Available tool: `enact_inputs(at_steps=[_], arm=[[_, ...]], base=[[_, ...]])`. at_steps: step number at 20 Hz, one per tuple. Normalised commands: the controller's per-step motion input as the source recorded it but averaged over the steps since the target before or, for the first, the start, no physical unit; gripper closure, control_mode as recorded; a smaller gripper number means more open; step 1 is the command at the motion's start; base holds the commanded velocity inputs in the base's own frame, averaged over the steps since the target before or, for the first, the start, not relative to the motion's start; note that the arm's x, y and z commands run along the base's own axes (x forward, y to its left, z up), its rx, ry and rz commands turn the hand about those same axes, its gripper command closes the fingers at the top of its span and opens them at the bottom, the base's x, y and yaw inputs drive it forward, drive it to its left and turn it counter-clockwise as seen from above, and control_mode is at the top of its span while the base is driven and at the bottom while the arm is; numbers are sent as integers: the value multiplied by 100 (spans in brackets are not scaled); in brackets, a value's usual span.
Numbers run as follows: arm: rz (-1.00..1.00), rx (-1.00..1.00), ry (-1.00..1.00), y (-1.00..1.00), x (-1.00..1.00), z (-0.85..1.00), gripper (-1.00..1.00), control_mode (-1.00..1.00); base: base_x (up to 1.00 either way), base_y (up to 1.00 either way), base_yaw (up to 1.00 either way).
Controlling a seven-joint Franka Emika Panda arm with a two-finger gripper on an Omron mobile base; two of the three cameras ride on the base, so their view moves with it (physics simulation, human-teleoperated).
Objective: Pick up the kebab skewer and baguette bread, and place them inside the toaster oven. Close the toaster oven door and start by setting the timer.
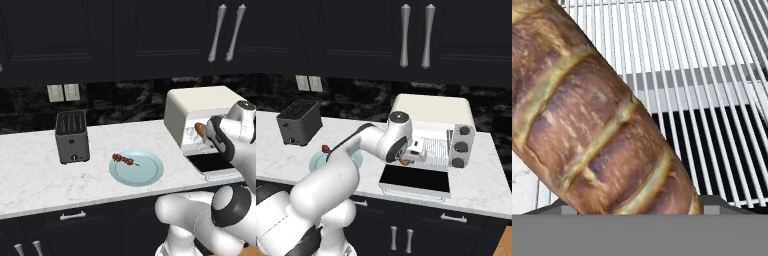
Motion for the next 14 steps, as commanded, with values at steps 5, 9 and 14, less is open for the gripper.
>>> enact_inputs(at_steps=[5, 9, 14], arm=[[0, 6, 0, 0, 30, -17, 100, -100], [1, 4, 0, 0, 28, -7, 100, -100], [1, 1, 0, 0, 6, -8, 100, -100]], base=[[0, 0, 0], [0, 0, 0], [0, 0, 0]])
